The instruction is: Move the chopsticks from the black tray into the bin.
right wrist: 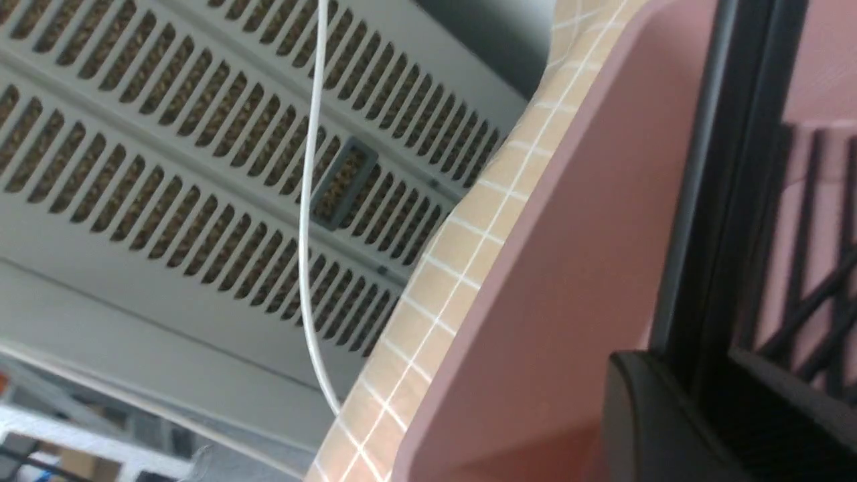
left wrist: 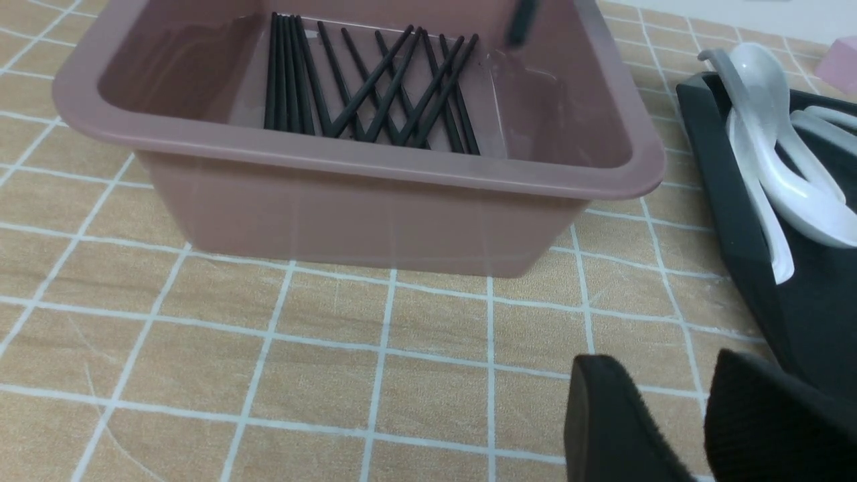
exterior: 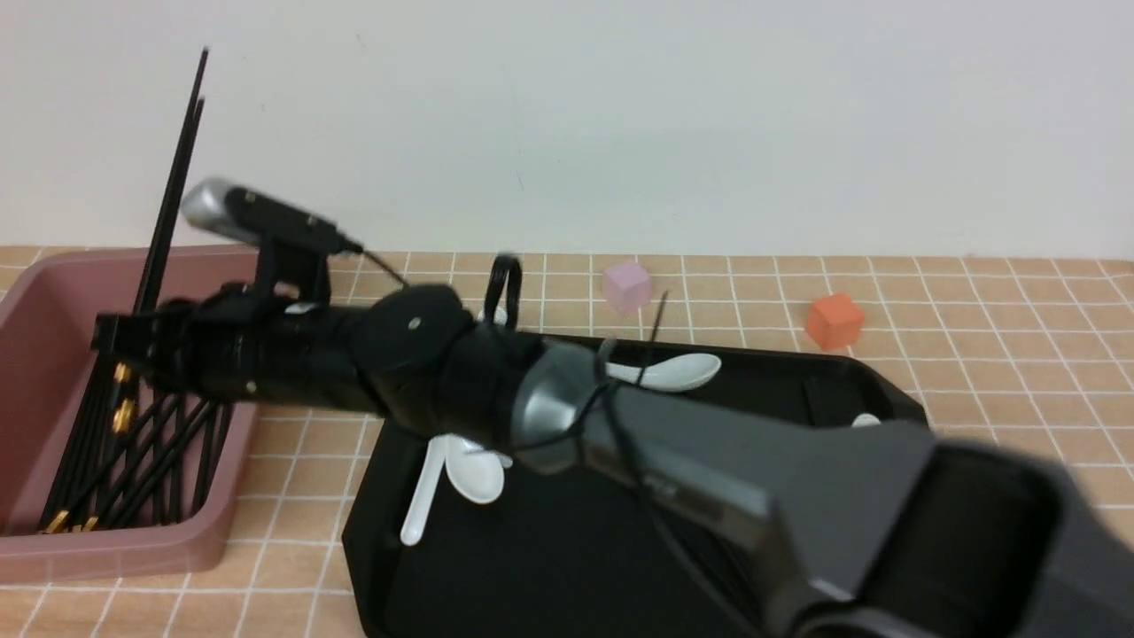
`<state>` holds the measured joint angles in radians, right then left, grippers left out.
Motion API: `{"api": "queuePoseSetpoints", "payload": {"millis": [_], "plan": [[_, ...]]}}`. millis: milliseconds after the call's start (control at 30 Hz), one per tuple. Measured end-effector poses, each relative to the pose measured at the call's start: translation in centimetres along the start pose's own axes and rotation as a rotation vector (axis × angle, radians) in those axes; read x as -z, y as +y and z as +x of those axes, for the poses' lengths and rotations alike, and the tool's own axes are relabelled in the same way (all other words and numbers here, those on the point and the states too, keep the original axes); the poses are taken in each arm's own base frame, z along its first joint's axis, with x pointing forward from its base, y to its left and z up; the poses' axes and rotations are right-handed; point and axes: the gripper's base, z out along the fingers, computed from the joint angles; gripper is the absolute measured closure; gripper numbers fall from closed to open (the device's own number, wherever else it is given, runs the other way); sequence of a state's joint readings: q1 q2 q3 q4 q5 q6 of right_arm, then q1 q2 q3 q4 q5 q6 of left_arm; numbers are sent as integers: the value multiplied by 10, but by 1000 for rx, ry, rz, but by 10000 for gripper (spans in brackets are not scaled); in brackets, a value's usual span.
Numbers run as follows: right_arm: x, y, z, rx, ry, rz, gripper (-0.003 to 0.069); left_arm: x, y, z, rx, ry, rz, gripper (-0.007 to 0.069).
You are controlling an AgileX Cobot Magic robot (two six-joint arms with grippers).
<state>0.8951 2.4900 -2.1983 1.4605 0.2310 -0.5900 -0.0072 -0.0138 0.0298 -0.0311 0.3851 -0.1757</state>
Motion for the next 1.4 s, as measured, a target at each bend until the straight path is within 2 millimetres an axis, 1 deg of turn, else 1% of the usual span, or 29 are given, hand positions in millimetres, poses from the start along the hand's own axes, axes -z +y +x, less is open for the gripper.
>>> {"api": "queuePoseSetpoints", "payload": {"millis": [100, 133, 200, 267, 300, 367, 433, 500, 567, 633, 667, 700, 733, 800, 833, 867, 900, 967, 1000, 1067, 1100, 1133, 1167, 1233, 1267, 1300, 1333, 1367, 1400], "plan": [[-5, -4, 5, -12, 21, -16, 519, 0, 0, 0, 0, 0, 0, 386], [-7, -6, 8, -16, 35, -21, 498, 0, 0, 0, 0, 0, 0, 386], [-7, -5, 11, -11, 58, -37, 447, 0, 0, 0, 0, 0, 0, 386], [-6, -2, 12, 3, 88, -63, 366, 0, 0, 0, 0, 0, 0, 386], [-5, -1, 11, 10, 110, -82, 309, 0, 0, 0, 0, 0, 0, 386], [-3, 1, 12, 22, 153, -111, 251, 0, 0, 0, 0, 0, 0, 386], [-1, 3, 11, 31, 178, -130, 223, 0, 0, 0, 0, 0, 0, 386], [4, 7, 7, 58, 211, -155, 218, 0, 0, 0, 0, 0, 0, 386], [12, 13, -1, 85, 234, -176, 241, 0, 0, 0, 0, 0, 0, 386], [22, 22, -11, 110, 263, -189, 293, 0, 0, 0, 0, 0, 0, 386], [31, 29, -20, 138, 288, -195, 344, 0, 0, 0, 0, 0, 0, 386], [33, 30, -21, 135, 294, -194, 363, 0, 0, 0, 0, 0, 0, 386], [54, 43, -38, 172, 344, -187, 462, 0, 0, 0, 0, 0, 0, 386], [73, 53, -49, 208, 407, -157, 559, 0, 0, 0, 0, 0, 0, 386], [81, 58, -56, 223, 414, -148, 582, 0, 0, 0, 0, 0, 0, 386], [96, 65, -64, 252, 447, -116, 631, 0, 0, 0, 0, 0, 0, 386], [121, 74, -77, 298, 492, -44, 666, 0, 0, 0, 0, 0, 0, 386], [155, 90, -92, 364, 522, 43, 669, 0, 0, 0, 0, 0, 0, 386], [174, 100, -100, 405, 529, 94, 669, 0, 0, 0, 0, 0, 0, 386], [216, 122, -116, 503, 484, 204, 666, 0, 0, 0, 0, 0, 0, 386], [228, 128, -120, 520, 465, 233, 664, 0, 0, 0, 0, 0, 0, 386], [252, 141, -126, 561, 421, 282, 664, 0, 0, 0, 0, 0, 0, 386], [268, 149, -129, 587, 393, 308, 662, 0, 0, 0, 0, 0, 0, 386], [304, 164, -131, 626, 339, 360, 662, 0, 0, 0, 0, 0, 0, 386], [328, 171, -129, 652, 311, 387, 661, 0, 0, 0, 0, 0, 0, 386], [348, 176, -125, 667, 294, 405, 659, 0, 0, 0, 0, 0, 0, 386], [357, 175, -120, 670, 300, 419, 659, 0, 0, 0, 0, 0, 0, 386], [385, 180, -110, 683, 282, 424, 659, 0, 0, 0, 0, 0, 0, 386], [395, 179, -104, 684, 281, 424, 659, 0, 0, 0, 0, 0, 0, 386]]}}
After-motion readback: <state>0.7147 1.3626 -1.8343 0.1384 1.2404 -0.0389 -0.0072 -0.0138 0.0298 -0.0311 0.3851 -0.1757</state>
